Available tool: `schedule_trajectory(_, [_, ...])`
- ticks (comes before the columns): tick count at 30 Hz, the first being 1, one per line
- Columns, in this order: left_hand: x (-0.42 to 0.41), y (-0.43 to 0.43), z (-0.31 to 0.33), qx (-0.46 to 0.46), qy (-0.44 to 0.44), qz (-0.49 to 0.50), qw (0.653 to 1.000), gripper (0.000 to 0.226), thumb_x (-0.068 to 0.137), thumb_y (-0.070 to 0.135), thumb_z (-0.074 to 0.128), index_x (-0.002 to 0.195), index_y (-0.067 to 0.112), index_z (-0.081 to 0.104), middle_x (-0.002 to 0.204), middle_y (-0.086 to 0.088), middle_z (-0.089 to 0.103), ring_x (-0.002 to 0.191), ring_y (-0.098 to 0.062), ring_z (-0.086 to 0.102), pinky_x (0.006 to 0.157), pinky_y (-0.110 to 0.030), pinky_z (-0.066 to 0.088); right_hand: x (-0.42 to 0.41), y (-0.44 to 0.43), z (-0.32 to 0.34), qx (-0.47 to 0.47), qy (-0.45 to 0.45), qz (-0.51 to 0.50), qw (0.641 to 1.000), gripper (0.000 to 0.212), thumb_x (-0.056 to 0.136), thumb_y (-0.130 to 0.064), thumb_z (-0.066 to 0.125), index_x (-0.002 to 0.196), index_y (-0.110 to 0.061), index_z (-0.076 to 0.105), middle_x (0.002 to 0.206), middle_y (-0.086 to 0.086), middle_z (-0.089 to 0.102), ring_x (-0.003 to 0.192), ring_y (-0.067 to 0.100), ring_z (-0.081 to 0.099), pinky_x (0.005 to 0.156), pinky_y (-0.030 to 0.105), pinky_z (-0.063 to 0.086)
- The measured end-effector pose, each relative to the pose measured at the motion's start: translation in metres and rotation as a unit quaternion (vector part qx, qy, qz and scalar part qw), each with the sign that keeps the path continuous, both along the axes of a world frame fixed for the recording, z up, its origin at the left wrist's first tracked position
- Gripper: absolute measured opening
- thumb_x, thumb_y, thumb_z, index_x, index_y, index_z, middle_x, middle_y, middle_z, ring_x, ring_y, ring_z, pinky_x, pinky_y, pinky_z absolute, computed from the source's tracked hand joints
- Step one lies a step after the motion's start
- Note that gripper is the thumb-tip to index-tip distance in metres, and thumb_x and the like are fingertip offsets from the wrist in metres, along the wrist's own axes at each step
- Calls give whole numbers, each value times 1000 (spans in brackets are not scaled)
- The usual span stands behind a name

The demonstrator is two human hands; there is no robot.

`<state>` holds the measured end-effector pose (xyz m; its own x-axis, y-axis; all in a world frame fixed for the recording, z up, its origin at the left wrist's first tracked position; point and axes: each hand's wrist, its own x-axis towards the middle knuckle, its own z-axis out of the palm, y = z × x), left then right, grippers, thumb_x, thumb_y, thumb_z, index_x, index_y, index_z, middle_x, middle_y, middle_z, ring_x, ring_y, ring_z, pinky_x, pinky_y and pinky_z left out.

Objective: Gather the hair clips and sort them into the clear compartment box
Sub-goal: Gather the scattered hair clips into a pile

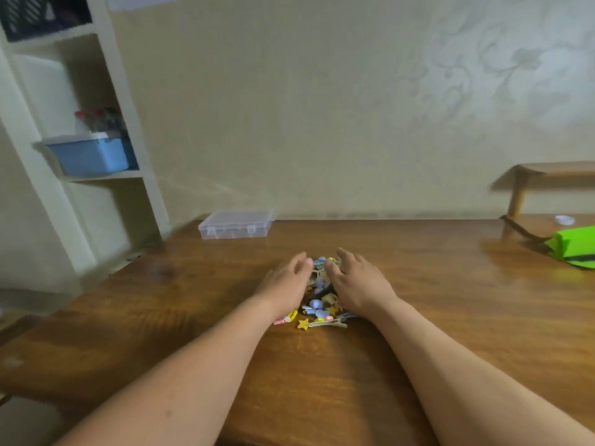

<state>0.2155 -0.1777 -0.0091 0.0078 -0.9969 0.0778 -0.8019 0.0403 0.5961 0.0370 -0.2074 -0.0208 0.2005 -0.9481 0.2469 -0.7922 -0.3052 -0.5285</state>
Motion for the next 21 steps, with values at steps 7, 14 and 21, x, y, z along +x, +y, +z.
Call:
schedule_trajectory(7, [25, 67, 6, 32, -112, -59, 991, 131, 63, 111, 36, 169, 46, -5, 178, 18, -4, 165, -12, -5, 134, -54, 7, -28, -14, 2, 26, -33, 1, 999, 76, 107, -65, 26, 165, -17, 31, 168, 9, 39, 154, 29, 37, 126, 48, 30])
schedule_trajectory(14, [-8, 35, 3, 30, -204, -102, 973, 133, 63, 110, 39, 167, 47, -16, 178, 16, -17, 163, -12, -20, 133, -59, -3, -21, -29, 4, 34, -19, 16, 999, 85, 101, -72, 16, 163, -19, 36, 167, 6, 41, 154, 27, 37, 127, 52, 24])
schedule_trajectory(21, [-19, -9, 2, 18, -184, -125, 975, 147, 59, 111, 43, 170, 34, -12, 179, 12, -16, 164, -14, -17, 135, -53, 3, -18, -57, 28, 96, 36, 118, 988, 75, 104, -74, 17, 158, -31, 46, 164, 3, 46, 152, 28, 41, 124, 46, 30])
